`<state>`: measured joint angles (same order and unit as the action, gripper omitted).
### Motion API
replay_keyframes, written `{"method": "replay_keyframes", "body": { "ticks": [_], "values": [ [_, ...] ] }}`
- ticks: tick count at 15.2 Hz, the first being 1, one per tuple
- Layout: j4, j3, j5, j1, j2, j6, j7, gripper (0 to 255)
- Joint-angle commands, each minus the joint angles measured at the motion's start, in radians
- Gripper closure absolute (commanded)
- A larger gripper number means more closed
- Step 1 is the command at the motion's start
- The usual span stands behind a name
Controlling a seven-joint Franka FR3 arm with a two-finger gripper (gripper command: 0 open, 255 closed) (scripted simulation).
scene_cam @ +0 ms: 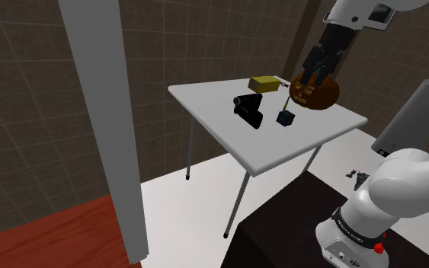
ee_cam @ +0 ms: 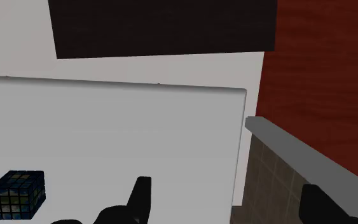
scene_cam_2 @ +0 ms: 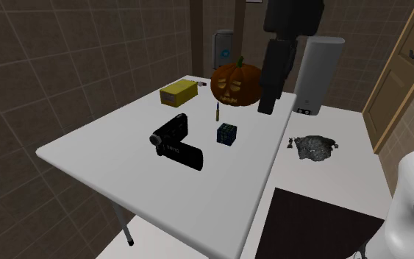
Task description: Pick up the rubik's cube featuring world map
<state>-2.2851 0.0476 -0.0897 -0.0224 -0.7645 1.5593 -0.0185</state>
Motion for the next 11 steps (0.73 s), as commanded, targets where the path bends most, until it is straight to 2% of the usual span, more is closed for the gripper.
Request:
{"method": "replay_keyframes", "body": {
  "ticks": [1,11],
  "values": [
    [0.000,0.000,0.000,0.000,0.000,0.000,0.000,0],
    [-0.090,0.150,0.110,-0.034,0.159,0.232,0.224,0]
  ]
}}
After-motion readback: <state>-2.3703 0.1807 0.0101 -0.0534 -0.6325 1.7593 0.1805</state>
